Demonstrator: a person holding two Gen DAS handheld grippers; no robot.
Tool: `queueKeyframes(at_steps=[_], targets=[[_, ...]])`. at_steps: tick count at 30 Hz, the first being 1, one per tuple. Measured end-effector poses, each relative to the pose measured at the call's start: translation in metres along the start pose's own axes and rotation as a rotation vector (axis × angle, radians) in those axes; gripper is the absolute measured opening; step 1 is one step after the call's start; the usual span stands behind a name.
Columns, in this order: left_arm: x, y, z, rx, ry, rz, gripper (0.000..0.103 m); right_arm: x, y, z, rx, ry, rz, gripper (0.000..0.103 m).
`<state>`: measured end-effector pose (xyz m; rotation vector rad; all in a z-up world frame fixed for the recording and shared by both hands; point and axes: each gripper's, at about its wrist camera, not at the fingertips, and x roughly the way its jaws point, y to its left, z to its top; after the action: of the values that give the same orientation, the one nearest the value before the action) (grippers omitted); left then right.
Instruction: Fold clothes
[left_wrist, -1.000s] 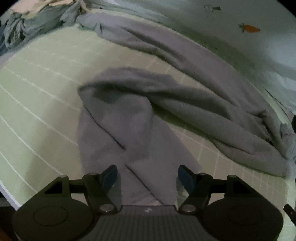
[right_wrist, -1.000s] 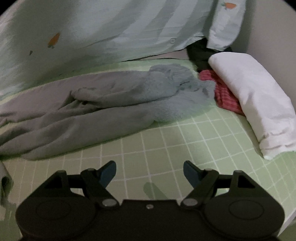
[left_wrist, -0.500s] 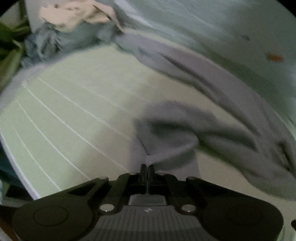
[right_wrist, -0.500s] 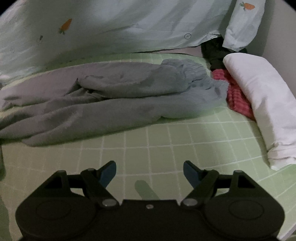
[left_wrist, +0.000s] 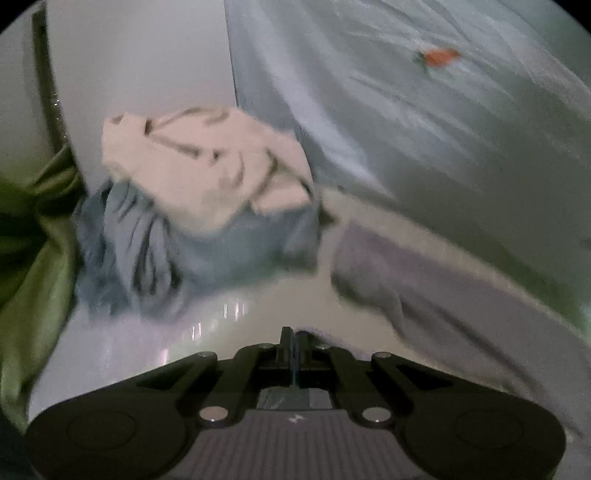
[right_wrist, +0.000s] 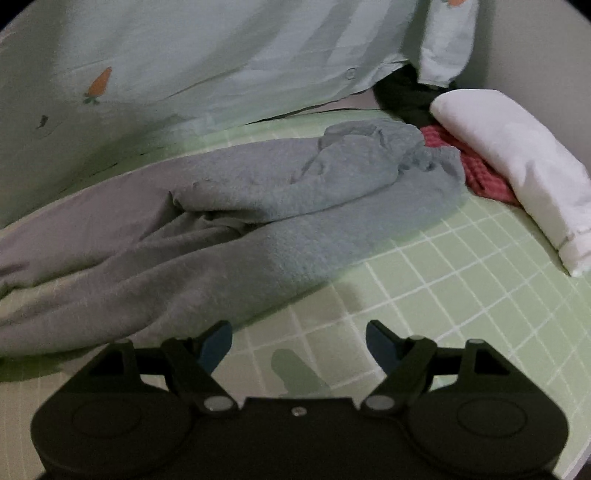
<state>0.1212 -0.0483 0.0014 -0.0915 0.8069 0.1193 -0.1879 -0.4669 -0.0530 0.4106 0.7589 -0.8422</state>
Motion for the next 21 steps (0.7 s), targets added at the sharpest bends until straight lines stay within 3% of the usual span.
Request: queueKeyframes(at_steps=[3,4,7,12,15,20,21], targets=[[0.027,0.012,0.038,-0.001,-0.041,-0.001,0.016,0.003,0.011,0.0,0.047,0.006,-0.038,0.08],[0.036,0.012,0.041,-0.006,-0.021,0.016,0.032,0.006,0.015,0.002,0.057,0.011,-0.045,0.08],[0.055,0.019,0.034,-0.049,0.031,0.022,0.063,0.014,0.023,0.009,0.093,0.024,-0.058,0.08],[0.068,0.038,-0.021,-0.13,0.19,0.036,0.074,0.024,0.027,0.018,0.19,0.035,-0.036,0.083],[0.072,0.049,-0.054,-0.182,0.274,0.057,0.075,0.031,0.025,0.021,0.224,0.043,-0.027,0.086],[0.071,0.051,-0.08,-0.214,0.295,0.045,0.074,0.043,0.023,0.027,0.236,0.051,-0.026,0.086],[0.071,0.047,-0.082,-0.194,0.289,0.045,0.069,0.046,0.023,0.028,0.234,0.05,-0.025,0.086]])
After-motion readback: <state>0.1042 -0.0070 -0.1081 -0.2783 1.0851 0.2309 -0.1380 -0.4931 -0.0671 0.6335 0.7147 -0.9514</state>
